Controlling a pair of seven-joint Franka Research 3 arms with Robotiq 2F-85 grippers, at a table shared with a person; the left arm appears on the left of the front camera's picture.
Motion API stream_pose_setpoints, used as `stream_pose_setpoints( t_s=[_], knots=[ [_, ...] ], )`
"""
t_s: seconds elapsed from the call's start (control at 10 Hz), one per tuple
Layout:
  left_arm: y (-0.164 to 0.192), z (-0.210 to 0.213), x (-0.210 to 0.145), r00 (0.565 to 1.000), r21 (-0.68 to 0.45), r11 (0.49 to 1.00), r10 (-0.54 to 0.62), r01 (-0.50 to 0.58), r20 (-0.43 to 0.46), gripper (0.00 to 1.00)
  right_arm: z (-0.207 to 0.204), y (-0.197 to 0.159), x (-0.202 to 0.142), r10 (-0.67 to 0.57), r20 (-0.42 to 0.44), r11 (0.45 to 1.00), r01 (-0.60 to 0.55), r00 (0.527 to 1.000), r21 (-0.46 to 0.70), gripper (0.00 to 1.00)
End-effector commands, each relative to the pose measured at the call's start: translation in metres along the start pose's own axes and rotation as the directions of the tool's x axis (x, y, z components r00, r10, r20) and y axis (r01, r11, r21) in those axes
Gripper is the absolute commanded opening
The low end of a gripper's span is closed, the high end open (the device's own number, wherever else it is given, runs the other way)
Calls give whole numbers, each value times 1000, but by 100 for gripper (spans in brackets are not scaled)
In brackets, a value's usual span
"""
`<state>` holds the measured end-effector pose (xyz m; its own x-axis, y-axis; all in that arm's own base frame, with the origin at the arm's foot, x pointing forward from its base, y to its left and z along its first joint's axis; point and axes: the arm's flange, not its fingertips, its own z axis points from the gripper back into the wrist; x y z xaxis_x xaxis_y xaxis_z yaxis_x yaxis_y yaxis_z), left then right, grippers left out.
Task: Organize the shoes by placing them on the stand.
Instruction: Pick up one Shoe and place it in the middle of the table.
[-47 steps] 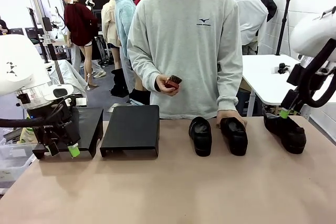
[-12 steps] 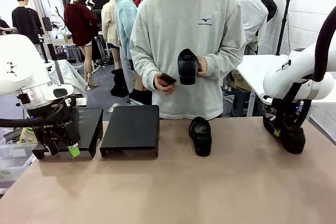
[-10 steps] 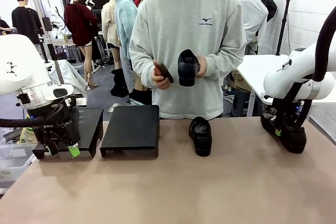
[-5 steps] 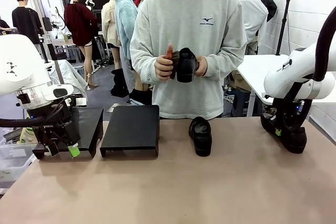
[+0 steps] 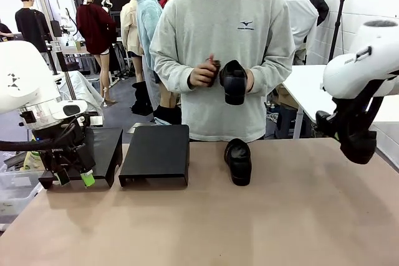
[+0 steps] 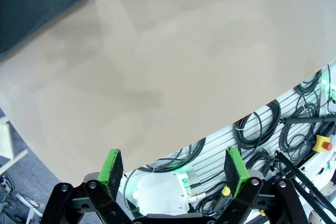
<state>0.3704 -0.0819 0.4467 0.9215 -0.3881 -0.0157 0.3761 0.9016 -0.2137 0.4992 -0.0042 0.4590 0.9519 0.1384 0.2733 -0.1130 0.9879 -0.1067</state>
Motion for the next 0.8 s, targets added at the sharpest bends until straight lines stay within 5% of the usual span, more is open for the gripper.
stream_pose_setpoints(
  t_s=[0.0, 0.1, 0.2, 0.4, 0.5, 0.7],
  knots=[
    [-1, 1, -1, 1000, -21, 1000, 7, -7, 0, 100, 27, 35, -37, -45, 19, 996, 46, 999, -71, 0],
    [-1, 1, -1, 1000, -21, 1000, 7, -7, 0, 100, 46, 44, -56, -64, 44, 993, 68, 997, -98, 0],
    [-1, 1, -1, 1000, -21, 1000, 7, -7, 0, 100, 21, 13, -18, -26, 13, 999, 27, 1000, -26, 0],
    [-1, 1, -1, 1000, -21, 1000, 7, -7, 0, 100, 21, 13, -18, -26, 13, 999, 27, 1000, -26, 0],
    [-1, 1, -1, 1000, -21, 1000, 7, -7, 0, 100, 36, 26, -40, -44, 17, 998, 45, 999, -49, 0],
    [-1, 1, -1, 1000, -21, 1000, 7, -7, 0, 100, 21, 48, -48, -260, -1, 955, 258, 965, -145, 0]
  ],
)
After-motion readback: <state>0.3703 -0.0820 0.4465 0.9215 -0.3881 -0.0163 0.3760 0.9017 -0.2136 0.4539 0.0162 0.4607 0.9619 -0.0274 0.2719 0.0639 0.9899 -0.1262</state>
